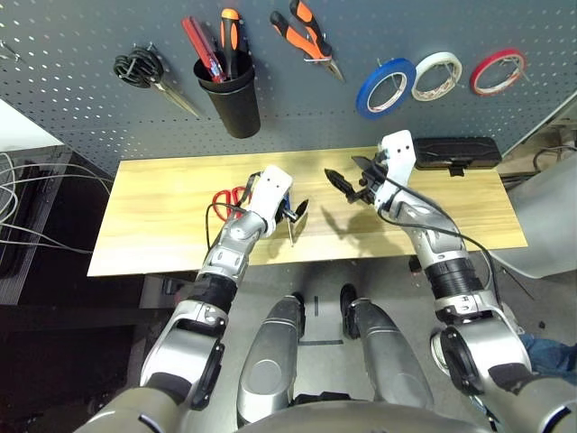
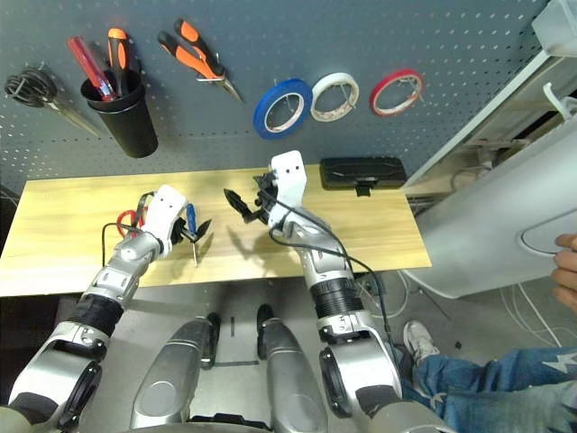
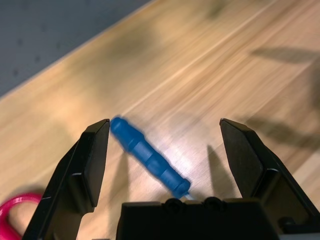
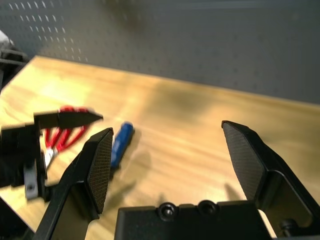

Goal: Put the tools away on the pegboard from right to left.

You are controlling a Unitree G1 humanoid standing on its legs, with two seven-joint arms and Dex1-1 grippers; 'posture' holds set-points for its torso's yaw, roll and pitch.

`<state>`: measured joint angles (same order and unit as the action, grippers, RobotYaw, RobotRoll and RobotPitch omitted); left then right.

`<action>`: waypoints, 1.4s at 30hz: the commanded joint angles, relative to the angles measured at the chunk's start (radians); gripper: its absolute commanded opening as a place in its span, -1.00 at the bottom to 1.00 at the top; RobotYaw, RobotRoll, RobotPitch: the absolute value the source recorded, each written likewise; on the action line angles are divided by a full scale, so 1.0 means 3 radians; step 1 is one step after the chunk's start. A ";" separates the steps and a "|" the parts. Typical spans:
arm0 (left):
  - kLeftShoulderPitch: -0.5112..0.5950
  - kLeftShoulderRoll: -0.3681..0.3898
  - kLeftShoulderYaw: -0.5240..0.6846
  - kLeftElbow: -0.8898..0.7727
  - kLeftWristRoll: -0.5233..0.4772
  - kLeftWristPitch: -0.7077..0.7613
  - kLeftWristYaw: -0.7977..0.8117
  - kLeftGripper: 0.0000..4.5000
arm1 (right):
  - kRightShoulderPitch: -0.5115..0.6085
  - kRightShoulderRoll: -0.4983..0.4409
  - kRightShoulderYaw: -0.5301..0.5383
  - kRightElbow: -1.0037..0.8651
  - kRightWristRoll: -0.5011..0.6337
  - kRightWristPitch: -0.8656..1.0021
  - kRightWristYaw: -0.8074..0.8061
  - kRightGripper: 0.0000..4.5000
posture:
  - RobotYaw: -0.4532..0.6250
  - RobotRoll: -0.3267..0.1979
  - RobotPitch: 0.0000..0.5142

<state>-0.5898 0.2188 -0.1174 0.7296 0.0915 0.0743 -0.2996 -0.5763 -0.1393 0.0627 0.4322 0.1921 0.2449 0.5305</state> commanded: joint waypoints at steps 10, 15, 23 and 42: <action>-0.0570 -0.0231 0.0365 0.1268 -0.0130 0.0257 0.0444 1.00 | 0.0243 0.0030 0.0178 -0.0254 -0.0068 0.0082 0.0129 0.99 | 0.08 0.25 0.14; -0.0644 -0.0305 0.0327 0.1389 -0.0102 0.0352 0.0407 1.00 | 0.0233 0.0018 0.0148 -0.0248 -0.0071 0.0079 0.0104 0.99 | 0.07 0.25 0.13; -0.0635 -0.0312 0.0304 0.1402 -0.0070 0.0405 0.0417 -0.01 | 0.0199 0.0026 0.0125 -0.0201 -0.0073 0.0026 0.0059 1.00 | 0.08 0.25 0.09; 0.0767 -0.0169 0.0336 -0.1341 -0.0271 -0.0487 0.0179 -0.74 | -0.0121 -0.0182 0.0095 -0.0505 0.0166 -0.0036 0.0653 1.00 | 0.13 0.25 -0.04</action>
<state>-0.4007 0.1614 -0.0005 0.4094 0.0234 -0.0650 -0.2157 -0.6141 -0.1856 0.0834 0.3138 0.2239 0.2153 0.6896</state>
